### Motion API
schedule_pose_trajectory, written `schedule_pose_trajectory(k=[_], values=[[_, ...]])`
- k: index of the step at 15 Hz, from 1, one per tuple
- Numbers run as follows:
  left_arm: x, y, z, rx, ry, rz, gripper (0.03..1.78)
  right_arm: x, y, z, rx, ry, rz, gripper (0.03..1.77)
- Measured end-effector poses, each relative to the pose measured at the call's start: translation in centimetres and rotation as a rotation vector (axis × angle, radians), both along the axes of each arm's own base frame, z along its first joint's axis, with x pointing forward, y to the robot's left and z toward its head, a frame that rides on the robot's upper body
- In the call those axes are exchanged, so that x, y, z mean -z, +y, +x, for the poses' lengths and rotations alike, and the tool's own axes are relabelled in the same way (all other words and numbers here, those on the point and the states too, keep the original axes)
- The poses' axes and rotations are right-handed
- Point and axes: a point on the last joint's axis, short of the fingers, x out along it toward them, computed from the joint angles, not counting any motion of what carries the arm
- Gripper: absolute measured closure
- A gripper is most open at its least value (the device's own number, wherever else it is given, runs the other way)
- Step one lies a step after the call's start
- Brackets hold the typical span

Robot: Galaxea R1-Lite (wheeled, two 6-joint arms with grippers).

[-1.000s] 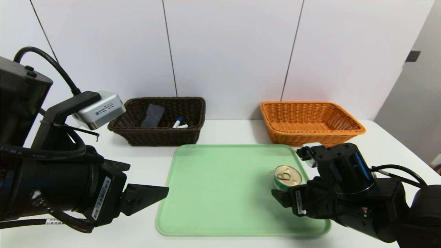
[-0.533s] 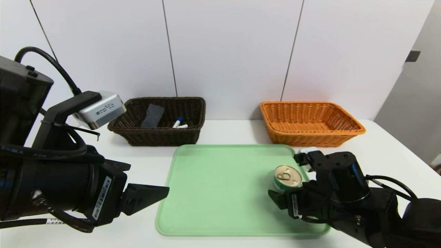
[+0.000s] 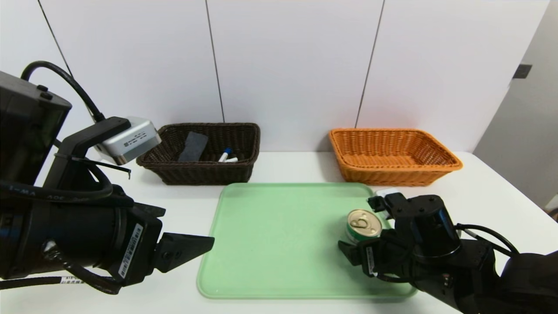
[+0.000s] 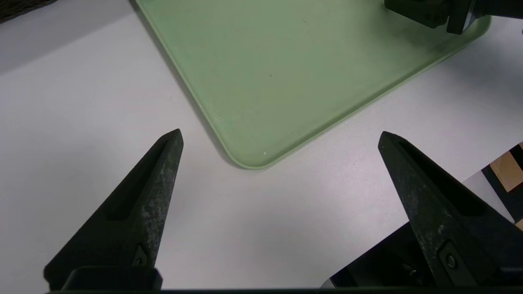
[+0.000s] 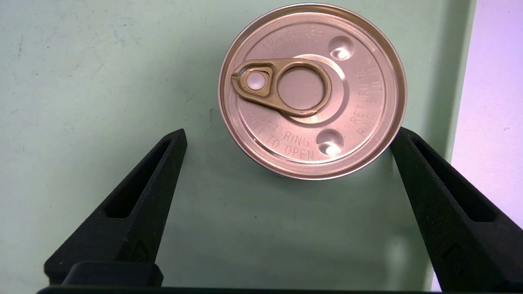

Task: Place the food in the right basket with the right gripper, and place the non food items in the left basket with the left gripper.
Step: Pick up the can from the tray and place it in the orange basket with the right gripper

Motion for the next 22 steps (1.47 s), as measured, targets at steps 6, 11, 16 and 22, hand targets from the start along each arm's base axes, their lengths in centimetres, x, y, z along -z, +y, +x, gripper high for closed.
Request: schedule_pose_trajectory(k=[6,11,16,22], values=[[0.19,-0.09,0.1,0.002,0.007,0.005,0.12,0.3,0.35,0.45,-0.001,-0.013,0.012,0.1],[0.25,-0.13,0.14,0.001,0.01,0.006,0.12,0.51,0.46,0.68,0.001,-0.01,0.011,0.1],[0.27,-0.15,0.16,0.001,0.011,0.007,0.12,0.56,0.52,0.78,0.001,-0.009,0.009,0.1],[0.26,-0.15,0.16,0.001,0.01,0.007,0.12,0.48,0.46,0.72,0.0,-0.009,0.011,0.79]])
